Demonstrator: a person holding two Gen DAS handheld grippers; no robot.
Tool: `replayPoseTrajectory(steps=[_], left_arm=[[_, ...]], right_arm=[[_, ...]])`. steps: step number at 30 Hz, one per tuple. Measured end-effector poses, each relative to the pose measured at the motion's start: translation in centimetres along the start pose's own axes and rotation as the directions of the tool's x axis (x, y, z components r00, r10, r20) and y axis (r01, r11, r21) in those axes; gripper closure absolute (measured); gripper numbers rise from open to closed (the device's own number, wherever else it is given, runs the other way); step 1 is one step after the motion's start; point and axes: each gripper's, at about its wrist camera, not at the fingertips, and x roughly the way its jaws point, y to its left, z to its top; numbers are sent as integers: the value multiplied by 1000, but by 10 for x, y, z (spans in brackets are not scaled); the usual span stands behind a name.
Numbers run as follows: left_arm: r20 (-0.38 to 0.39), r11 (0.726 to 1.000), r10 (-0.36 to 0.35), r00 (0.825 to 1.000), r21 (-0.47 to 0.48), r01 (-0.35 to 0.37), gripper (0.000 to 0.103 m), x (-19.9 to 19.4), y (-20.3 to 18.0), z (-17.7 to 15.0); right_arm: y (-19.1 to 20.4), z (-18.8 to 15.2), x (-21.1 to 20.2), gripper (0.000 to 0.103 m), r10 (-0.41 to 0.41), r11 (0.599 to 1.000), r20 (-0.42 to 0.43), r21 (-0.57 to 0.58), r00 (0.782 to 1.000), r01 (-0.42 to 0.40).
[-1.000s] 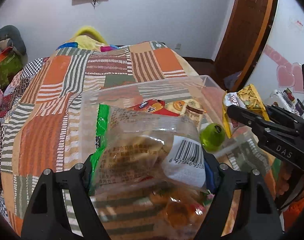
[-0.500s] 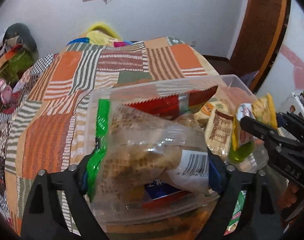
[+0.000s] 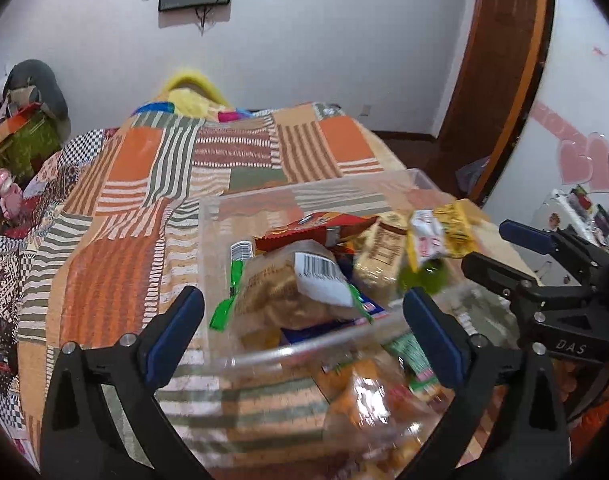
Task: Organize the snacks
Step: 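Lower both held bags into the clear box and open both tools, then grasp the purple-labelled cake bar with the left tool while the right tool grasps the wrapped pastry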
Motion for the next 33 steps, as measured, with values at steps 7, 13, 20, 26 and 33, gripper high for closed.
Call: replayPoseTrajectory(steps=[7, 13, 20, 26, 33], left_arm=[[-7, 1000, -6, 1000, 4, 6, 1, -38, 3, -28], [-76, 999, -8, 997, -34, 5, 1, -51, 11, -69], [-135, 998, 16, 991, -52, -23, 1, -52, 12, -103], [-169, 999, -15, 985, -35, 9, 1, -50, -3, -117], [-221, 996, -71, 973, 28, 79, 1, -34, -42, -131]], right_arm=[[14, -23, -21, 17, 44, 999, -4, 4, 999, -44], [42, -59, -4, 15, 47, 999, -93, -18, 995, -49], [57, -61, 27, 14, 113, 994, -173, 35, 979, -108], [54, -67, 29, 14, 102, 995, -207, 24, 973, -99], [25, -80, 9, 14, 67, 997, -213, 48, 975, -58]])
